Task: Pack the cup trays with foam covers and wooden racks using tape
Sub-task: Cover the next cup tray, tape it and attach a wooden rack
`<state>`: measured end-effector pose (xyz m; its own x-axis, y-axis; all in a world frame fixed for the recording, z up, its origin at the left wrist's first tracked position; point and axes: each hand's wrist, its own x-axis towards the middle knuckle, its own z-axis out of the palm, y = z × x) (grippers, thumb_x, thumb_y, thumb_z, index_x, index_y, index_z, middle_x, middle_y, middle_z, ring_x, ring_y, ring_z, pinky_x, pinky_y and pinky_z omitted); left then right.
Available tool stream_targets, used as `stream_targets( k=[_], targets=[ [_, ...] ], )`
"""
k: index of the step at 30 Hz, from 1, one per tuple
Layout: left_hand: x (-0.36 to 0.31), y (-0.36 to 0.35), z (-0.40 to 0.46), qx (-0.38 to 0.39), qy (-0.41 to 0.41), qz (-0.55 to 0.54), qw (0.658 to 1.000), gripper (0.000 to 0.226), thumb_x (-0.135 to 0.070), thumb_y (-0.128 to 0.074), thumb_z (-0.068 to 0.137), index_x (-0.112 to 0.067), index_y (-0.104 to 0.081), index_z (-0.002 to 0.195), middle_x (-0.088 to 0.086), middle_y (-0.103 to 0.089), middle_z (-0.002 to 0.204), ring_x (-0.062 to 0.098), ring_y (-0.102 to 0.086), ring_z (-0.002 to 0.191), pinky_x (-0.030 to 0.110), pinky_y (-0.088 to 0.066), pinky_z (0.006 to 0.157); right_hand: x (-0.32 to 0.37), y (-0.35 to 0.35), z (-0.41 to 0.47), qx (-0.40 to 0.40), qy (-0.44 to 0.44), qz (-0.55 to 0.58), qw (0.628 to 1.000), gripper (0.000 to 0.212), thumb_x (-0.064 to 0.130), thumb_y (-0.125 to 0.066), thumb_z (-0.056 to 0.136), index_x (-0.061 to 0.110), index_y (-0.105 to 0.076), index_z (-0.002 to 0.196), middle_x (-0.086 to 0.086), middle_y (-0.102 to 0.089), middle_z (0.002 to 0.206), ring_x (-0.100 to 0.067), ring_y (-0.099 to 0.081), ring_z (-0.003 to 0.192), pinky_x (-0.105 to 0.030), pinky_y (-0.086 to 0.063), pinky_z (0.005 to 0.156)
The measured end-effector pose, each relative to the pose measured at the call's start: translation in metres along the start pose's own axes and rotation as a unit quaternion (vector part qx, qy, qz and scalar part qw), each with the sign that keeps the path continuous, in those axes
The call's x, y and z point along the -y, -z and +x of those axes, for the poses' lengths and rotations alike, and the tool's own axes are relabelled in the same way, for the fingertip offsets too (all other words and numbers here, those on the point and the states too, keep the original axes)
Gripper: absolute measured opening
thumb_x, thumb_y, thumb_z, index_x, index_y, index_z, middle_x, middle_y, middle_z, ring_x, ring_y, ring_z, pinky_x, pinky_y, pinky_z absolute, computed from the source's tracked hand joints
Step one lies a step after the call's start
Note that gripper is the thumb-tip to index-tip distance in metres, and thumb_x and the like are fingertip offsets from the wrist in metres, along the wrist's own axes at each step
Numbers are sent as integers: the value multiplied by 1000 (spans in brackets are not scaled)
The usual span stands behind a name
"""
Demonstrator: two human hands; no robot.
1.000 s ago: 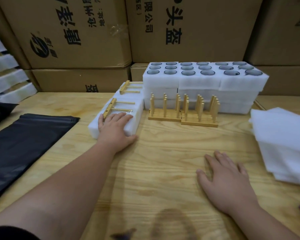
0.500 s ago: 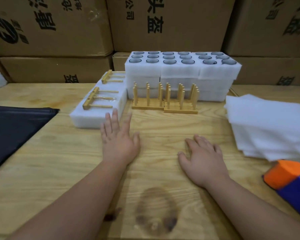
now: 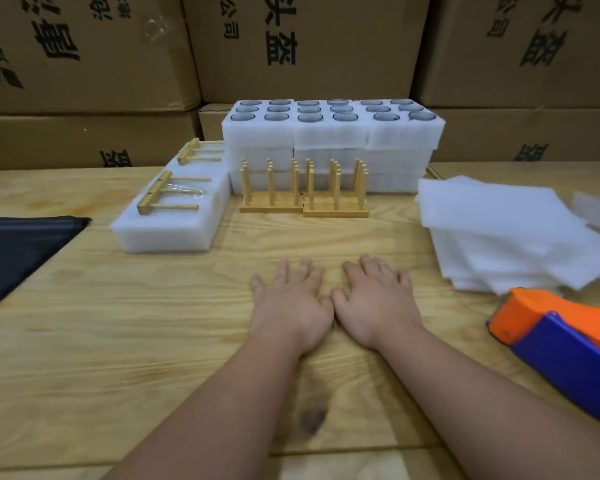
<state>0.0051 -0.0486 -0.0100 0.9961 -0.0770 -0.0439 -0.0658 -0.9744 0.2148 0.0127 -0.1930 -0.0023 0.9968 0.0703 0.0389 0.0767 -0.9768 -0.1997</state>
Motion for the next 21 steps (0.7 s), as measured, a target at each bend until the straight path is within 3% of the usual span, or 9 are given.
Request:
stream_targets(
  k=[3,8,10,13,15,18,20,21],
  targets=[
    [1,1,0,-3,-73,-9,997,57,-48,-19,101,-43,-17,158,-20,-7,167,10,2,155,60,5,121,-1,0,-1,11,4,-3,1000,66,56,-25,96,31,-29,157,-3,-17,169,-20,-10,156,-55,-8,123],
    [1,-2,-1,-18,-68,-27,997,60,-53,-19,96,-46,-19,156,-22,-9,166,7,1,155,58,4,122,-5,-3,-1,21,13,13,1000,63,51,-28,99,28,-30,157,-2,-15,169,-17,-7,156,-53,-6,125],
    [2,-2,0,-22,-66,-32,997,64,-55,-17,92,-47,-18,156,-23,-9,166,6,2,155,57,5,122,-4,2,1,30,15,11,999,59,51,-32,98,28,-38,152,-4,-25,166,-20,-16,154,-53,-12,123],
    [3,-4,0,-32,-65,-35,997,69,-58,-17,88,-46,-17,156,-22,-9,166,5,2,154,56,6,121,2,27,17,59,41,-45,996,44,52,-41,93,25,-60,122,-5,-57,130,-27,-52,124,-43,-46,100],
    [3,-3,0,-39,-68,-37,996,72,-59,-20,85,-44,-17,156,-22,-10,166,6,2,155,56,6,121,8,57,41,74,54,-22,996,35,49,-49,90,24,-70,100,2,-68,99,-23,-63,95,-32,-51,72],
    [3,-2,-1,-44,-69,-40,996,73,-61,-22,84,-45,-18,155,-22,-9,166,6,3,154,55,8,120,9,109,96,-37,62,8,997,28,38,-51,91,20,-68,78,6,-64,72,-24,-62,75,-26,-39,55],
    [3,-2,-1,-44,-68,-43,996,72,-62,-21,85,-46,-17,155,-23,-7,166,5,4,154,54,10,120,0,143,135,-144,50,20,988,21,32,-49,91,23,-63,78,9,-62,73,-24,-61,77,-26,-35,54],
    [4,-3,-1,-46,-68,-46,996,73,-63,-21,85,-46,-16,155,-24,-6,166,4,5,154,54,11,121,-8,156,154,-178,39,28,983,18,30,-48,91,26,-65,88,9,-65,82,-25,-61,82,-28,-37,58]
  ],
)
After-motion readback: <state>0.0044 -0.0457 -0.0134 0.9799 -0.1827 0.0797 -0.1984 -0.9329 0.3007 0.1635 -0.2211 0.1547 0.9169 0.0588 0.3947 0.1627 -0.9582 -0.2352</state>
